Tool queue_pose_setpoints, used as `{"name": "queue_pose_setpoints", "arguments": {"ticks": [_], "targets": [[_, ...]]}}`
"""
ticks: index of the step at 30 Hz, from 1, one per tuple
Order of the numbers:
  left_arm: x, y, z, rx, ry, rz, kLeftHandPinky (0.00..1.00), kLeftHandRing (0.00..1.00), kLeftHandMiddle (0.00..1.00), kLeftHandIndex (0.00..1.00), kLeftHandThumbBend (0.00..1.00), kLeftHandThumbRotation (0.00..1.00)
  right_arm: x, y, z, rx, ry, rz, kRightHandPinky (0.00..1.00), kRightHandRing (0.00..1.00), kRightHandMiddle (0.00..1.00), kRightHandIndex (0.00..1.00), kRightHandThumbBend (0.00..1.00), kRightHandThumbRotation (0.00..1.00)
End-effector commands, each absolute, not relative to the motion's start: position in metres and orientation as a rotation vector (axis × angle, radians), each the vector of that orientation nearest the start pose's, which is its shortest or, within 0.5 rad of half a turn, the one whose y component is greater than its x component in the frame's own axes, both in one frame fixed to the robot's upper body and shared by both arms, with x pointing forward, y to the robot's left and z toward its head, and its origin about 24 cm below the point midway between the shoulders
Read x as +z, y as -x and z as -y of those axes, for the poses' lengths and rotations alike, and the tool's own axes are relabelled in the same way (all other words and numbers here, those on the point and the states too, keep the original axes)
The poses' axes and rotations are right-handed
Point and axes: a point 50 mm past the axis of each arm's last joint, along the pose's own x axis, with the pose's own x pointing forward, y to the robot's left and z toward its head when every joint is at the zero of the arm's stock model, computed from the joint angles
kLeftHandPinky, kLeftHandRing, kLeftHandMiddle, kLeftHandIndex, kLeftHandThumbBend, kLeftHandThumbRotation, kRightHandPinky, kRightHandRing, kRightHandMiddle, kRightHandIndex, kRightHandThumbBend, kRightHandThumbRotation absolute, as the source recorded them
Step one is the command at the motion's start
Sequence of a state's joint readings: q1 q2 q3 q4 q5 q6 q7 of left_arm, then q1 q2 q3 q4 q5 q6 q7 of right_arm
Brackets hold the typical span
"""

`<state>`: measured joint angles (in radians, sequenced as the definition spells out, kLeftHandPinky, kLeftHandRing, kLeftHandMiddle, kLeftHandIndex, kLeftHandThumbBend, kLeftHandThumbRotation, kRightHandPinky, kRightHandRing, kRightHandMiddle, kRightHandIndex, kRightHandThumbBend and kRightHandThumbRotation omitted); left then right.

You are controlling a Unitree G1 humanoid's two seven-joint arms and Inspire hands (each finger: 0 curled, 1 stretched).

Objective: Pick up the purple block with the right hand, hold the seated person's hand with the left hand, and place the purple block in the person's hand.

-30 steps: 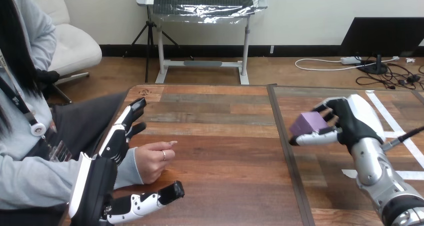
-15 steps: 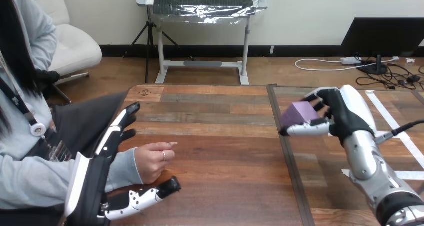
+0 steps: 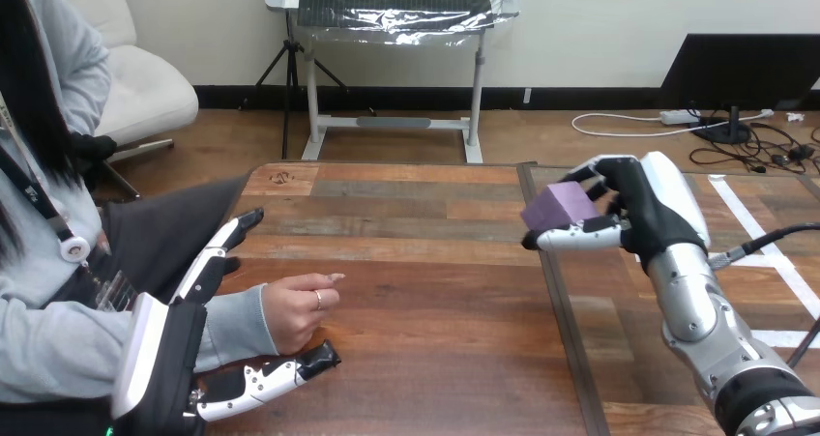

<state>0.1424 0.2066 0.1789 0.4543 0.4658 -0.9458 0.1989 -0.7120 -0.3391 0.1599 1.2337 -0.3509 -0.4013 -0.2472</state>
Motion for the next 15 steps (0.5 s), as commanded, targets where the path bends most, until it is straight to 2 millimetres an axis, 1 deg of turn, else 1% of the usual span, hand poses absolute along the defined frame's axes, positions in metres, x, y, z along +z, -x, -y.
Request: {"name": "queue_pose_setpoints", "arguments": {"ticks": [1,15], "targets": [[0.032,-0.212,-0.215,0.025,-0.643,0.479,0.84,0.9,0.9,0.88,1.0,0.46,0.059,-0.365,0.196,-0.024,0.714,0.074,0.06,0.11,0.18,0.22,0.39,0.0],[0.034,-0.223,-0.23,-0.002,-0.873,0.432,0.86,0.91,0.9,0.89,1.0,0.47,0.059,-0.365,0.19,-0.015,0.691,0.094,0.06,0.1,0.17,0.21,0.39,0.0]]}}
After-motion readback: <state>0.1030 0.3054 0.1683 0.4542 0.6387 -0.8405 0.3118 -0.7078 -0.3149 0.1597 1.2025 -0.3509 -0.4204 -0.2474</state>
